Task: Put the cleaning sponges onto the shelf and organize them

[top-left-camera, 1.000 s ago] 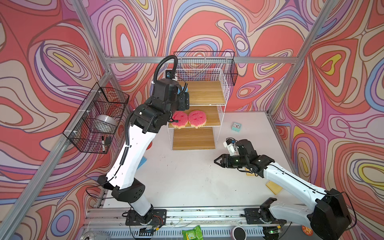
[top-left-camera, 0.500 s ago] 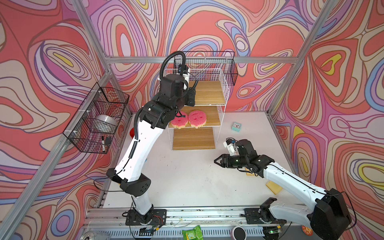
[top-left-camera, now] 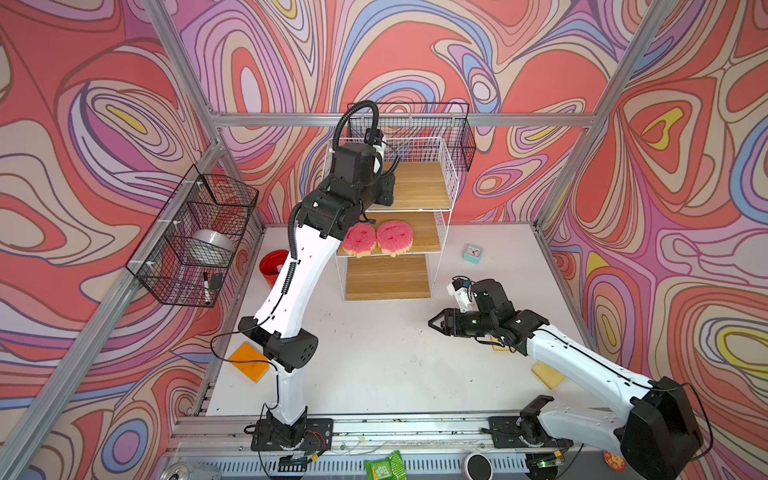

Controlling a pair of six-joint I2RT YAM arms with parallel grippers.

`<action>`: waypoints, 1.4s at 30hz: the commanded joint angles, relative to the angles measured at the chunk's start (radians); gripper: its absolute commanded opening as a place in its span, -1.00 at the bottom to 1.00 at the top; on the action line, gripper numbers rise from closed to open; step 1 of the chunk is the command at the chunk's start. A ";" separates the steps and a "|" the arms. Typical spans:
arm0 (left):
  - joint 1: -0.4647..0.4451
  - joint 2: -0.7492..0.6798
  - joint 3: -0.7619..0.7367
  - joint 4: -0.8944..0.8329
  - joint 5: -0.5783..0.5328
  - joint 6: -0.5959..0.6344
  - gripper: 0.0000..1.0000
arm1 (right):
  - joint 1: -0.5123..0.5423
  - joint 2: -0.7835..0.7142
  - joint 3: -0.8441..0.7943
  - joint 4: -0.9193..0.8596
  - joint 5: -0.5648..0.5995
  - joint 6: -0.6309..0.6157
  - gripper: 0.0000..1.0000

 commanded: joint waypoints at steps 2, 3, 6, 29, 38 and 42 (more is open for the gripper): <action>0.014 0.024 0.023 -0.032 0.031 -0.020 -0.14 | -0.002 0.016 -0.011 0.005 0.006 0.010 0.14; 0.018 0.029 0.027 -0.035 0.029 -0.020 -0.14 | -0.002 0.019 -0.011 0.008 0.005 0.010 0.14; 0.026 0.045 0.044 -0.056 0.024 -0.019 -0.15 | -0.002 0.023 -0.010 0.013 0.005 0.014 0.14; 0.028 0.068 0.054 -0.048 -0.152 0.052 -0.15 | -0.002 0.042 -0.013 0.029 -0.001 0.019 0.14; 0.028 0.061 0.072 -0.034 -0.086 0.049 0.44 | -0.001 0.045 -0.011 0.028 0.000 0.019 0.14; 0.025 0.018 0.049 -0.011 -0.067 0.035 0.56 | -0.002 0.043 -0.009 0.027 0.000 0.018 0.14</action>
